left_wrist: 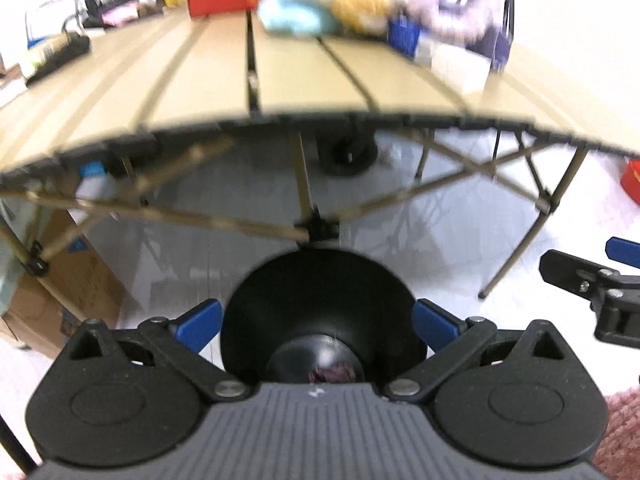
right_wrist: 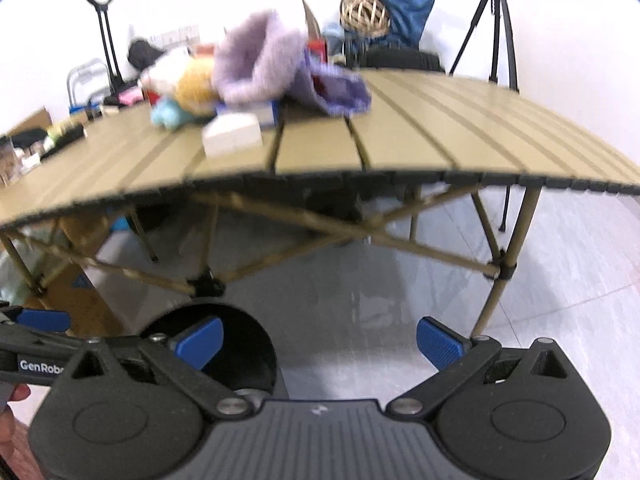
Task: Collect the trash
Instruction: 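Raise both tools from the bin back toward the table, then move the right tool to the white foam wedge and close on it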
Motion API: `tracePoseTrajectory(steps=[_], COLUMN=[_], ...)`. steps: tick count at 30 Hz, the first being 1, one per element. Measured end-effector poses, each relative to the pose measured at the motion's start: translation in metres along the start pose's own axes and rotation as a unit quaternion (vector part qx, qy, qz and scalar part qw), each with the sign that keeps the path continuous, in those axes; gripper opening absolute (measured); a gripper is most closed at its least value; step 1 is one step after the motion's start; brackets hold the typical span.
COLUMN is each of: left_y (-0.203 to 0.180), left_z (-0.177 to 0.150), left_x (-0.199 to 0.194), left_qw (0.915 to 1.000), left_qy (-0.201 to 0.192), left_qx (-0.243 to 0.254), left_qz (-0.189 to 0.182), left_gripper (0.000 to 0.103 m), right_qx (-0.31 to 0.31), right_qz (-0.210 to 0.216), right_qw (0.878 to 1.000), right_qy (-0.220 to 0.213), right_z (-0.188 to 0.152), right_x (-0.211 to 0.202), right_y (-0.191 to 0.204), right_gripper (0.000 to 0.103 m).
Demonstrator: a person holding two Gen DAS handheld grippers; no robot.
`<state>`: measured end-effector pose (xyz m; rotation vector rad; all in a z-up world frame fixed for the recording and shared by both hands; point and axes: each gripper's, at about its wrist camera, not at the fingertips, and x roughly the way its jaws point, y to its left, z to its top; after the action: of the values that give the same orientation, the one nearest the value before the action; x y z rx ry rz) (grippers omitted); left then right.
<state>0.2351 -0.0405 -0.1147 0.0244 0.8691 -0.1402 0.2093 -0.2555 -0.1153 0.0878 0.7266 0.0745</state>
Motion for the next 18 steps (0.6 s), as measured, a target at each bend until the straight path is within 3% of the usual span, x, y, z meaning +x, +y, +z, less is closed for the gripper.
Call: tracePoseTrajectory(steps=[8, 18], left_y=[0.01, 0.016], left_z=[0.021, 0.073], left_x=[-0.051, -0.073], left_qw=[0.994, 0.9819], left_qy=[-0.109, -0.183], left_qx=[-0.013, -0.044], left_qz=[0.003, 0.015], left_gripper=[0.103, 0.103], right_qx=[0.003, -0.042], right_qz=[0.014, 0.031], right_qw=[0.996, 0.984], right_qy=[-0.093, -0.17], right_z=[0.028, 0.07], right_x=[-0.039, -0.038], right_y=[0.001, 0.023], right_gripper=[0.103, 0.103])
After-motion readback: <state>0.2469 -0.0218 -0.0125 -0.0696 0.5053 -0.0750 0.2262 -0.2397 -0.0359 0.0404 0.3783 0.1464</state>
